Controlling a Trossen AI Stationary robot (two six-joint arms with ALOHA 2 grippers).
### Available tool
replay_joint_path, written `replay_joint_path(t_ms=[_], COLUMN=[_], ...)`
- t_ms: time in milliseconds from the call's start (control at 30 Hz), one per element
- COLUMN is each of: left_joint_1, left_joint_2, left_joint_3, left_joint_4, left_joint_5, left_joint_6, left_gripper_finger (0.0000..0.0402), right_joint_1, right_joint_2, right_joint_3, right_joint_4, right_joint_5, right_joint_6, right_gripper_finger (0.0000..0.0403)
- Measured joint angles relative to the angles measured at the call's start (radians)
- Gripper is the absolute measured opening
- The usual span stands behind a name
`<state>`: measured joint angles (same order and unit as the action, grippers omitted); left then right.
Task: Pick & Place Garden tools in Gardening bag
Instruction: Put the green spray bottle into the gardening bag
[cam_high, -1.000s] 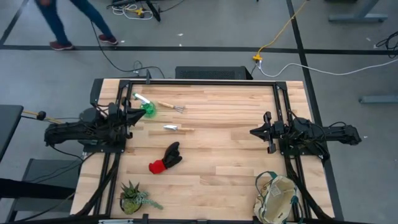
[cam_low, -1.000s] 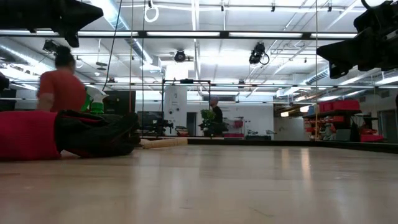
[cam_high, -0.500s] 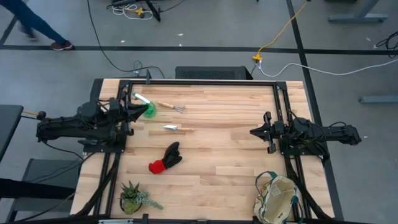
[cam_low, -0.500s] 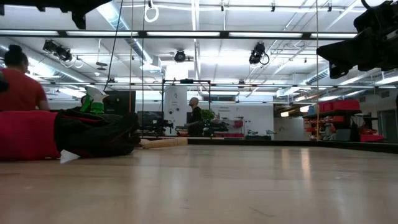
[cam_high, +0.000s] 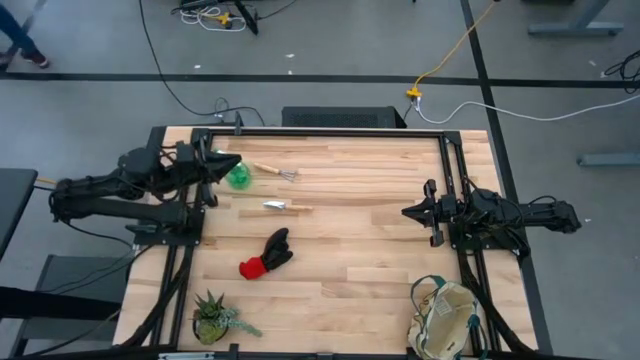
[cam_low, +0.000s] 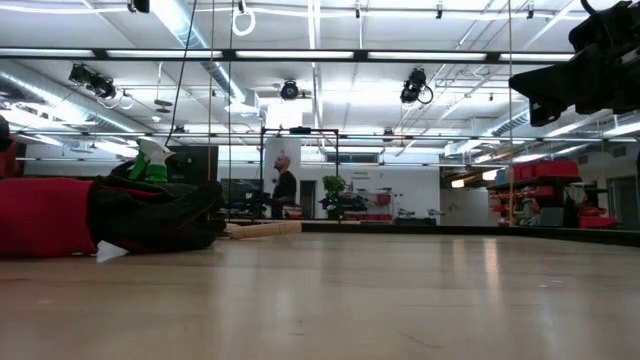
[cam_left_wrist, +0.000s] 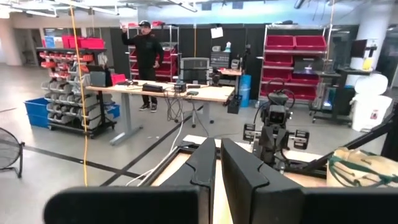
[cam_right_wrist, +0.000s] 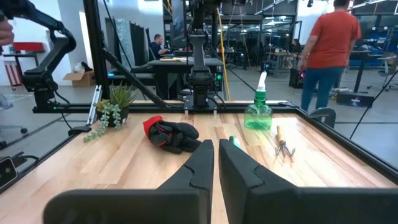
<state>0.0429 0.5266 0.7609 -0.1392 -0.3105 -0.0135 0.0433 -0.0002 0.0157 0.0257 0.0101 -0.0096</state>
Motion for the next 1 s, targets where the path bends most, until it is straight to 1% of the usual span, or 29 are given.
replay_joint_path(t_ms=[133,333,867,1000], left_joint_1=[0.0,0.0,0.0,0.0], left_joint_2=[0.04,0.1,0.148,0.148], left_joint_3=[0.064,0.142,0.149,0.15], left_joint_4=[-0.047,-0.146,-0.159,-0.19], left_joint_5=[-0.022,-0.053,-0.041,-0.048], left_joint_6=[0.024,0.018,-0.004,-0.005], left_gripper_finger=[0.0032,0.0032,0.0032,0.0032], right_joint_1=[0.0,0.0,0.0,0.0], right_joint_2=[0.0,0.0,0.0,0.0], right_joint_3=[0.0,0.0,0.0,0.0], right_joint_4=[0.0,0.0,0.0,0.0], right_joint_5=[0.0,0.0,0.0,0.0], right_joint_6=[0.0,0.0,0.0,0.0], right_gripper_finger=[0.0029,0.0029,0.0029,0.0029])
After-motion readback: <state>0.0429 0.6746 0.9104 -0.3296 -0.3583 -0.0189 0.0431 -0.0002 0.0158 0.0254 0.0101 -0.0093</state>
